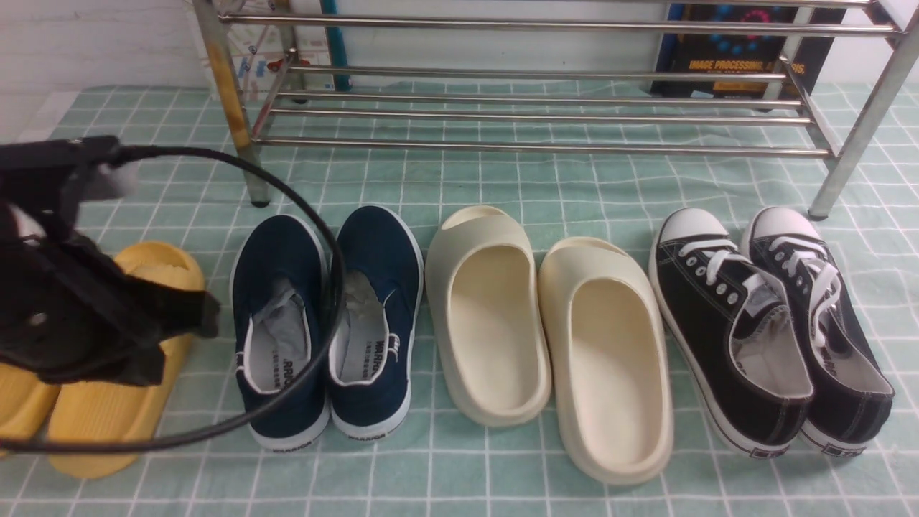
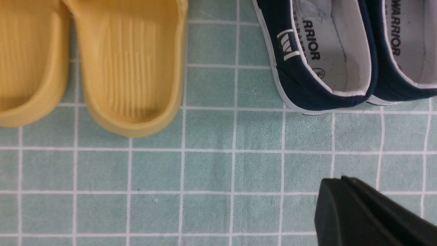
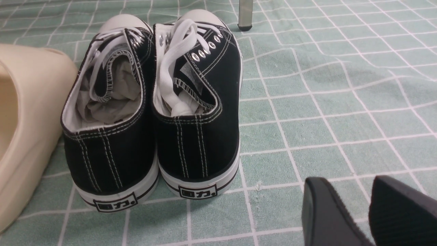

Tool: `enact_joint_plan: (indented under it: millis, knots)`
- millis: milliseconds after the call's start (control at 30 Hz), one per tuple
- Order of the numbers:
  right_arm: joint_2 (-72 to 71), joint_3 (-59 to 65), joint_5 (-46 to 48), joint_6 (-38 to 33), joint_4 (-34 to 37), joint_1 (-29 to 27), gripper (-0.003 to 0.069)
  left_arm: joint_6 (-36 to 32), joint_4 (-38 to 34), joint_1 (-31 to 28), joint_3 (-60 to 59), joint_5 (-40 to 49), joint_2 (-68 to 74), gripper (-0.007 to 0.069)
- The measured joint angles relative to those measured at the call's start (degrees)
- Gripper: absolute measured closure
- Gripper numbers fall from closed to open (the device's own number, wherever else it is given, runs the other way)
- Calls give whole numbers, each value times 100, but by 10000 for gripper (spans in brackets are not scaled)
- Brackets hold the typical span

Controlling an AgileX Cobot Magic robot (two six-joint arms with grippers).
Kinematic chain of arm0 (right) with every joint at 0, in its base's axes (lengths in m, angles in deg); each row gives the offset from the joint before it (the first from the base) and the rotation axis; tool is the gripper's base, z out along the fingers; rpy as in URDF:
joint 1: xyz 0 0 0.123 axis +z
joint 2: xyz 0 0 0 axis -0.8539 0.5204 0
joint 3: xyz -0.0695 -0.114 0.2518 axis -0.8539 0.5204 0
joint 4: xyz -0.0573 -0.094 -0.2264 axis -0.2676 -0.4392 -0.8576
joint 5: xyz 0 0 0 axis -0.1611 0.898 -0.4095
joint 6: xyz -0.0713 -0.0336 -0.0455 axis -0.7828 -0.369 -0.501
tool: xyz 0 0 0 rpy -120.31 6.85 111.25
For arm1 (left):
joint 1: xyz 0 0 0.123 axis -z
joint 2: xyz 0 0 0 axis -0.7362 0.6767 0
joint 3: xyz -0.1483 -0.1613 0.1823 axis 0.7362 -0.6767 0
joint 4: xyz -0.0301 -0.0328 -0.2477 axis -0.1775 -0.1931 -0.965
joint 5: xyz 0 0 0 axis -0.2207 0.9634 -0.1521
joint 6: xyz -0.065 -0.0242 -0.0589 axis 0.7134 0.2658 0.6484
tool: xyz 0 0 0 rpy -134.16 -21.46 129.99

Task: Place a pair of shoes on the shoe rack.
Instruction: Use the left arm to grab the shoe closest to it

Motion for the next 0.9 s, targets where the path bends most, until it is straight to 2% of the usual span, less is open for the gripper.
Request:
enact_joint_plan:
  millis: [67,133,167,267,300,333,400,467,600,733,767,800,833,867,900]
  knots:
    - [0,0,0,0,0,0,419,190,0,25,53,-213,516,586]
    - [0,0,0,0,0,0,419,261,0,25,70,-489,959,501]
    - [0,0,0,0,0,0,419,269,0,25,70,-513,996,493]
    - [0,0,0,0,0,0,419,289,0,25,72,-988,1520,316]
    - [0,0,0,0,0,0,419,289,-38,25,72,-1114,1601,281]
    - [0,0,0,0,0,0,419,289,-38,25,72,-1138,1636,265]
    - [0,0,0,0,0,0,419,293,-73,25,83,-1455,1873,186]
    - [0,0,0,0,0,0,419,293,-125,25,83,-1582,2049,162]
    - [0,0,0,0,0,0,419,326,-168,25,83,-1751,2368,167]
    - [0,0,0,0,0,0,419,665,-182,25,83,-1760,2787,305]
    - [0,0,0,0,0,0,419,665,-182,25,83,-1760,2802,305]
    - [0,0,0,0,0,0,419,722,-173,25,83,-1760,2882,407]
    - [0,0,0,0,0,0,419,741,-138,25,83,-1756,2899,459]
    - [0,0,0,0,0,0,419,741,-132,25,83,-1756,2899,470]
    - [0,0,0,0,0,0,419,741,-96,25,83,-1756,2899,512]
